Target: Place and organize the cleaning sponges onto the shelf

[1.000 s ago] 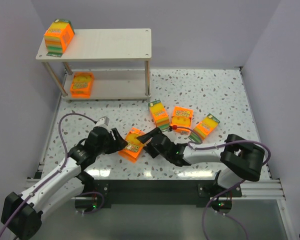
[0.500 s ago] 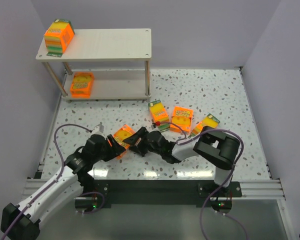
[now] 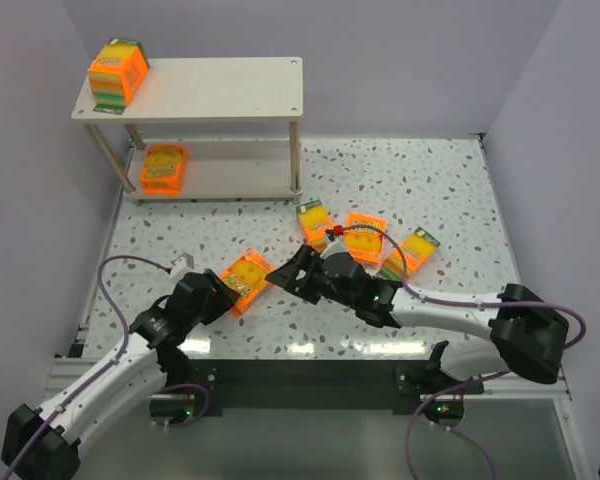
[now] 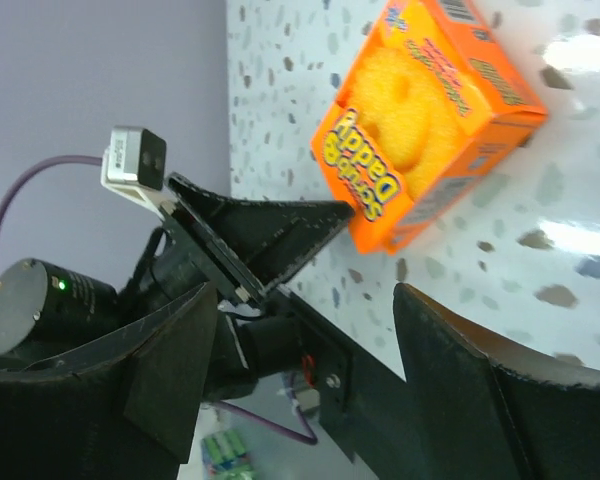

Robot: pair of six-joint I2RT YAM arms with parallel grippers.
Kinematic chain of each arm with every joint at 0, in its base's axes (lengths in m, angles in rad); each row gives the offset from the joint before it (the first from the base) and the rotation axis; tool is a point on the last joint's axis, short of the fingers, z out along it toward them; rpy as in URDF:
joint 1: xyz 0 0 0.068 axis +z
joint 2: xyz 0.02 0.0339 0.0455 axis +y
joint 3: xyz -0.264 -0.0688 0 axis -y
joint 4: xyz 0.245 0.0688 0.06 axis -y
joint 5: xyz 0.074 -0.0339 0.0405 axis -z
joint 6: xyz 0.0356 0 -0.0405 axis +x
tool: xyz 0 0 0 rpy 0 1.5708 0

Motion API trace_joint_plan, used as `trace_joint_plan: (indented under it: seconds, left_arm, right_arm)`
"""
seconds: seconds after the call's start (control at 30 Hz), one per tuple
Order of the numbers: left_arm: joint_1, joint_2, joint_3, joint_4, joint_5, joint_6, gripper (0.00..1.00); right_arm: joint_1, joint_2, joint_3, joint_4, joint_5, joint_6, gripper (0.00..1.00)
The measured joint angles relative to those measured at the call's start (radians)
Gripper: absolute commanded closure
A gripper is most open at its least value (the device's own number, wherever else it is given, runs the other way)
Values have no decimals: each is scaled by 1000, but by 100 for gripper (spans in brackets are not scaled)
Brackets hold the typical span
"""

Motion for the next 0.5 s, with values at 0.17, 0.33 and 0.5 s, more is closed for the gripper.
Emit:
trace_joint_plan:
  seconds: [0.17, 0.33, 0.5]
  left_arm:
    - [0, 103, -24, 94, -10, -29, 42]
    - [0, 136, -51, 213, -32, -40, 69]
    - [0, 197, -60, 330, -52, -55, 94]
  right_arm:
    - [0, -141, -43, -185, 43, -68, 25]
    - [0, -309, -122, -327, 92, -107, 26]
    - [0, -462, -193, -459, 124, -113, 26]
